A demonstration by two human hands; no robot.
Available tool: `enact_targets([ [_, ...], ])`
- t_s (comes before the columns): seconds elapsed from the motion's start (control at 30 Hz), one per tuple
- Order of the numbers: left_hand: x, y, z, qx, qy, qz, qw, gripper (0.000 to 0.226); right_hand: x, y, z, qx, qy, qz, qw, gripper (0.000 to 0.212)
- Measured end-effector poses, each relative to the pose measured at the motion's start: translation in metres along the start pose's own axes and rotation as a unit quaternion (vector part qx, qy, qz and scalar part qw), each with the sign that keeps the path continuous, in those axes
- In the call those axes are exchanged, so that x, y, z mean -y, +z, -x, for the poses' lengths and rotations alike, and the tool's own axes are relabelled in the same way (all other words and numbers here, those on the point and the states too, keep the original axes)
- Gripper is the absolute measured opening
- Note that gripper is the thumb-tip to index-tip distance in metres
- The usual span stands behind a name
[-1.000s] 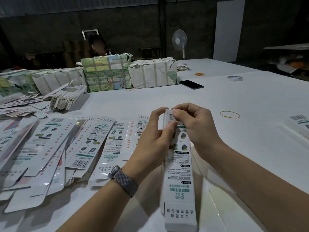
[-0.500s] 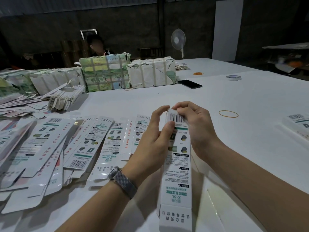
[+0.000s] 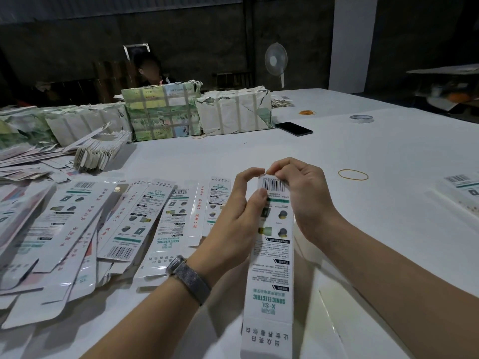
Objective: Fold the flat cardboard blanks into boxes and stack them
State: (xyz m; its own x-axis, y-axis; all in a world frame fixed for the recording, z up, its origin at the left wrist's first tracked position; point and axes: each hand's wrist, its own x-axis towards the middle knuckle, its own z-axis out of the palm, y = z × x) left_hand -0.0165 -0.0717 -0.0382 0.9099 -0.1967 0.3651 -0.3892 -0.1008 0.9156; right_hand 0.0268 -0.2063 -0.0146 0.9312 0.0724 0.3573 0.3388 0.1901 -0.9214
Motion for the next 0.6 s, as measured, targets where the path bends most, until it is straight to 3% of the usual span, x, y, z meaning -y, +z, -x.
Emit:
enact_targets([
  [0.17,-0.0015,-0.0002,-0.0009,-0.002,0.009,0.018,1.000,0.017,-0.0021,0.0010,0.0035,-0.001,-0.014,-0.012,1.000,0.040],
  [0.3,-0.0037,-0.0039,-0.0027,-0.034,0.019,0.002,0.999,0.017,-0.0067,0.0059,0.0074,-0.017,-0.030,-0.023,0.999,0.007],
  [0.47,-0.0066,-0.0091,-0.0031,-0.076,0.020,-0.006,0.997,0.018,-0.0083,0.0084,0.0099,0.020,-0.031,-0.005,0.999,0.016],
  [0.6,-0.0056,-0.0078,-0.0031,-0.087,0.012,-0.011,0.996,0.017,-0.0049,0.0048,0.0056,0.036,0.020,-0.082,0.996,0.015],
])
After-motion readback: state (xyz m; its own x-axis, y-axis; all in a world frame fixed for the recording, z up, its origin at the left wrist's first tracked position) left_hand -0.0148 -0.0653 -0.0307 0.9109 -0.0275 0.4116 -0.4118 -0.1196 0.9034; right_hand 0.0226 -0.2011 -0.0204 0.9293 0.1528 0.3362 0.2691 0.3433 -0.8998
